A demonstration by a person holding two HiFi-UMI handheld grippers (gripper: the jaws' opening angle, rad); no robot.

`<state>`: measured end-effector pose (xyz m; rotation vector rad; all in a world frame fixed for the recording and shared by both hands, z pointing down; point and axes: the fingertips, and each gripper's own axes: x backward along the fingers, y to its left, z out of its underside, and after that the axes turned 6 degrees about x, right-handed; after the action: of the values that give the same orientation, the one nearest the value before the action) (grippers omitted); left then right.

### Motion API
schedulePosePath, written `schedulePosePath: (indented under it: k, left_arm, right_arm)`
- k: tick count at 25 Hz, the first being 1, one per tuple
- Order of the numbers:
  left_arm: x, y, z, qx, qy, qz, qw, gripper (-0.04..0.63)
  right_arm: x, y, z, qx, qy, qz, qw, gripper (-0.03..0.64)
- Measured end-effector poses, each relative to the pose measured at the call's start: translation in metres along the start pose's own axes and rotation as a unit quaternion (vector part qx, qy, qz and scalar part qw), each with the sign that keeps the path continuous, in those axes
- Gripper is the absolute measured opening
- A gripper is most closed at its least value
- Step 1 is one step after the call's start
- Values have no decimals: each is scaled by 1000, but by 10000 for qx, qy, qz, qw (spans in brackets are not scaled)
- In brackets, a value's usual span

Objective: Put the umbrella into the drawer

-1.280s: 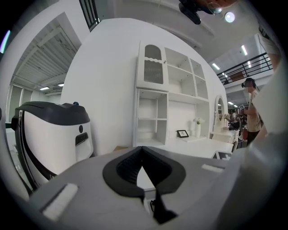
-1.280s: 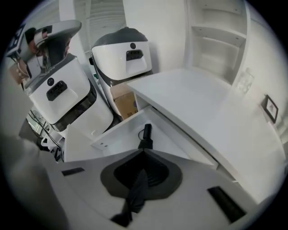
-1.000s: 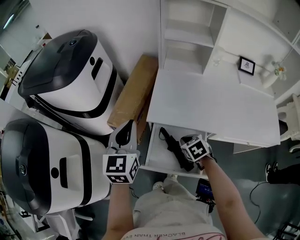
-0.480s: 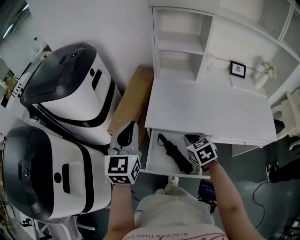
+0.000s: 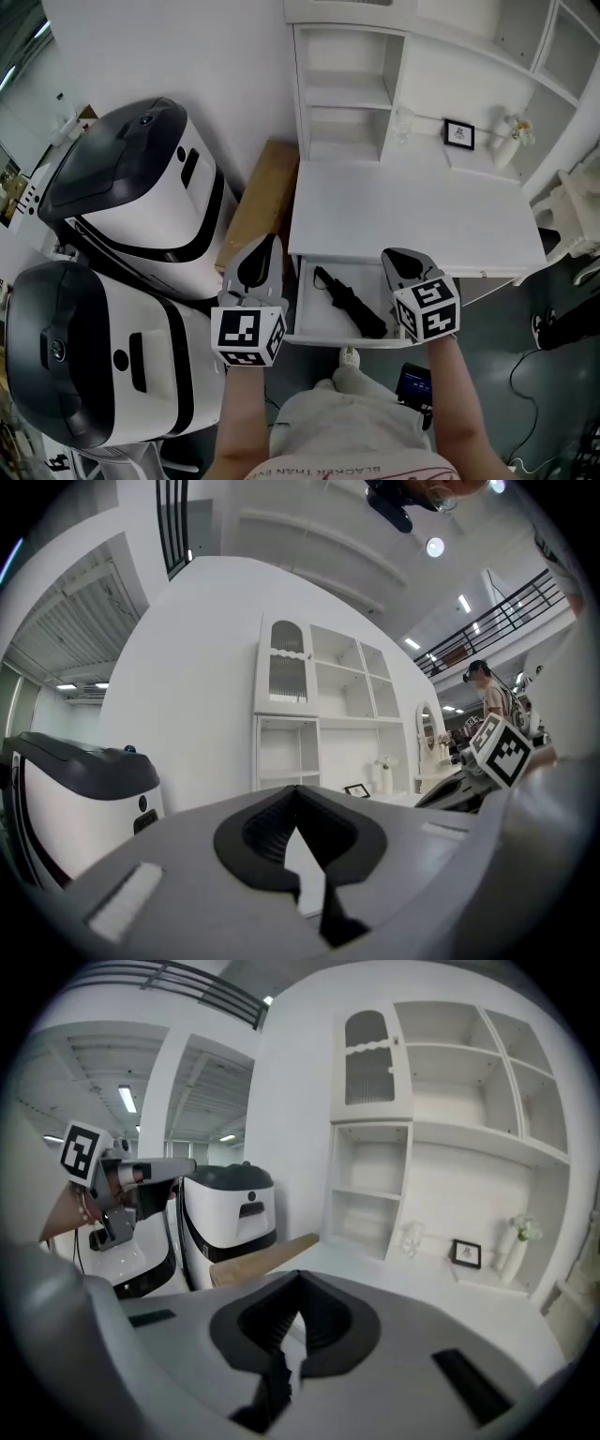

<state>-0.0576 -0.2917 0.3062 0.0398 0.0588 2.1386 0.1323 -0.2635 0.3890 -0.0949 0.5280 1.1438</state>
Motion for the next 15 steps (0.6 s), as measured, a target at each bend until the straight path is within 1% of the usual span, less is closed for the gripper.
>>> schedulePosePath:
  k: [7,11,15]
  left_arm:
    - [7,-12,-15,-69,-211,48,9997,2]
    - [10,-20,-22,-107,-268,18,9996,3]
    - [13,-30,-32,-142,-358,-22,9993,2]
  right_arm:
    - [42,-8,-43,135,-734,459,9962,6]
    - [64,-14,-63,198,-1065,574,9925,6]
    - [87,-22,-77,133,-1385,687,9879,6]
